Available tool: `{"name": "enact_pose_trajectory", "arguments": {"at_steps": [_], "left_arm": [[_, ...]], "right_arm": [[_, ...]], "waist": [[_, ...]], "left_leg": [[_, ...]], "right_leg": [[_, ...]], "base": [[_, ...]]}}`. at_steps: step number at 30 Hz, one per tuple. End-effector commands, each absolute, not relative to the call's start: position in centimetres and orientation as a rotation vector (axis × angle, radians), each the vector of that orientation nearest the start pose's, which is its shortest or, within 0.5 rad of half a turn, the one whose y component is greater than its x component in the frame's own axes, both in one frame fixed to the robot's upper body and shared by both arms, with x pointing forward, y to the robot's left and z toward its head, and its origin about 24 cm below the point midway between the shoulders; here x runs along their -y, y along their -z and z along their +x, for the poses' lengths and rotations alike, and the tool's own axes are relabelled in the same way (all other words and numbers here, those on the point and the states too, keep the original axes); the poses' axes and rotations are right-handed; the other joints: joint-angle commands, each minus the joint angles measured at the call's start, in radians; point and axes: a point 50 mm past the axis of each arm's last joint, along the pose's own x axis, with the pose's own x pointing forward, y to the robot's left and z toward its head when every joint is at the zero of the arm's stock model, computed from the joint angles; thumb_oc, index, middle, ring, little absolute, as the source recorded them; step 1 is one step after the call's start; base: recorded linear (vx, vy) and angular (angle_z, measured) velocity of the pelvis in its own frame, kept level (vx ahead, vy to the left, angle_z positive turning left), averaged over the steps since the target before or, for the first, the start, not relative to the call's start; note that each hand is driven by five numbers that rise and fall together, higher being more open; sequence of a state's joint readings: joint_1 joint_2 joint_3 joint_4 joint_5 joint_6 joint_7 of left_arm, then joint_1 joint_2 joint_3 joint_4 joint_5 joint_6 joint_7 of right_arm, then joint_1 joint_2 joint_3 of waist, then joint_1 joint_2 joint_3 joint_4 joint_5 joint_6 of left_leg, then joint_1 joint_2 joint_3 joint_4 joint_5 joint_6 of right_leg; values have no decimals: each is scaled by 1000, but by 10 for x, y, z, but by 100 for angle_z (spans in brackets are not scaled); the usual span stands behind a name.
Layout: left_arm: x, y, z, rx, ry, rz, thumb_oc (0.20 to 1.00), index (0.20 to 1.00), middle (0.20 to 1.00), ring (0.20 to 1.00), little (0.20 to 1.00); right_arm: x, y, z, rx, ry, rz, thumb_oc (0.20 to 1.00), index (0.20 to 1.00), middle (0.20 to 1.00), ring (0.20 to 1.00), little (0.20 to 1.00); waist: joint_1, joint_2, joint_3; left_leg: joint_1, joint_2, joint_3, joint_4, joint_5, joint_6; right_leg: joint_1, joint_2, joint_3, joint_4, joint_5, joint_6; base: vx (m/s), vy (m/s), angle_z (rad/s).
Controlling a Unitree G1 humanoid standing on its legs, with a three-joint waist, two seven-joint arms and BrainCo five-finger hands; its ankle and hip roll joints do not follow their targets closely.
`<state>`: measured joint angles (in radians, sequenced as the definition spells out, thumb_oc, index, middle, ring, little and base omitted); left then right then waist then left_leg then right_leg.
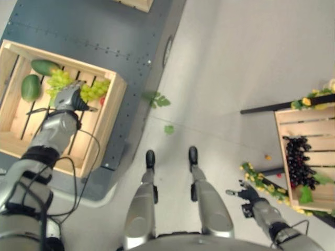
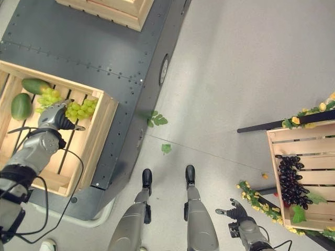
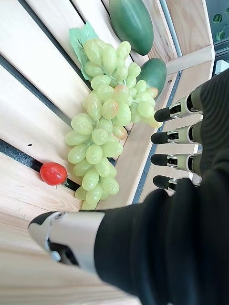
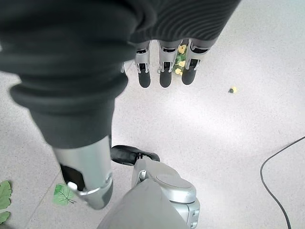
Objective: Pick up the fruits from the basket on one side to the basket on the other side
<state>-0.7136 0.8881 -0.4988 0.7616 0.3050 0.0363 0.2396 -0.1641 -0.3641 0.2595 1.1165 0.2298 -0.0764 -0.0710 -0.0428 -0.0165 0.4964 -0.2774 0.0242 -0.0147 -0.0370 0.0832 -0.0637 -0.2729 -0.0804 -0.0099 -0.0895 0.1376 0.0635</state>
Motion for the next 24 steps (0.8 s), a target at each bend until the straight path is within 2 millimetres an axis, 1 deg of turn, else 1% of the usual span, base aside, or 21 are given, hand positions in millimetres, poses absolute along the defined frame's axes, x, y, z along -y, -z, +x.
{"name": "enact_pose_trajectory", "arguments": {"at_steps": [1,5,8,14,15,21,24], "left_arm": [[-321,-174,356,4,-346,1508,1000,1000,1000,1000,1000],[-323,-175,355,-10,-342,1564,1000,1000,1000,1000,1000],[-324,-175,355,-18,-346,1566,1000,1000,1000,1000,1000],[-320,-181,360,-3,-340,1616,1000,1000,1000,1000,1000],[-318,-185,362,7,-342,1631,1000,1000,1000,1000,1000],[-315,-186,367,-3,-338,1671,1000,1000,1000,1000,1000],[-316,-197,369,11,-360,1694,1000,1000,1000,1000,1000]], "right_arm": [[277,123,153,-928,201,-297,1000,1000,1000,1000,1000],[277,121,155,-913,200,-300,1000,1000,1000,1000,1000],[277,121,155,-916,199,-301,1000,1000,1000,1000,1000],[276,120,156,-909,196,-301,1000,1000,1000,1000,1000],[277,120,157,-902,195,-304,1000,1000,1000,1000,1000],[277,119,159,-898,190,-312,1000,1000,1000,1000,1000],[276,117,162,-882,184,-315,1000,1000,1000,1000,1000]], "waist": [[-13,-11,-14],[-14,-14,-12],[-15,-15,-13],[-17,-18,-8],[-18,-20,-7],[-23,-25,-5],[-26,-30,-4]], "left_leg": [[-123,-71,-19,106,-24,44],[-130,-70,-19,110,-25,44],[-133,-70,-20,110,-25,45],[-141,-69,-21,114,-24,45],[-143,-70,-20,115,-24,45],[-151,-69,-19,117,-24,46],[-164,-68,-17,120,-22,46]], "right_leg": [[-109,-41,37,86,-5,80],[-114,-39,38,86,-4,79],[-116,-39,39,85,-3,80],[-122,-37,38,88,-2,79],[-124,-37,39,89,-1,80],[-132,-36,40,90,2,80],[-143,-35,41,90,5,80]], "base": [[0,0,0],[-5,4,3],[-1,-1,3],[-1,0,1],[0,0,0],[0,0,0],[0,0,0]]}}
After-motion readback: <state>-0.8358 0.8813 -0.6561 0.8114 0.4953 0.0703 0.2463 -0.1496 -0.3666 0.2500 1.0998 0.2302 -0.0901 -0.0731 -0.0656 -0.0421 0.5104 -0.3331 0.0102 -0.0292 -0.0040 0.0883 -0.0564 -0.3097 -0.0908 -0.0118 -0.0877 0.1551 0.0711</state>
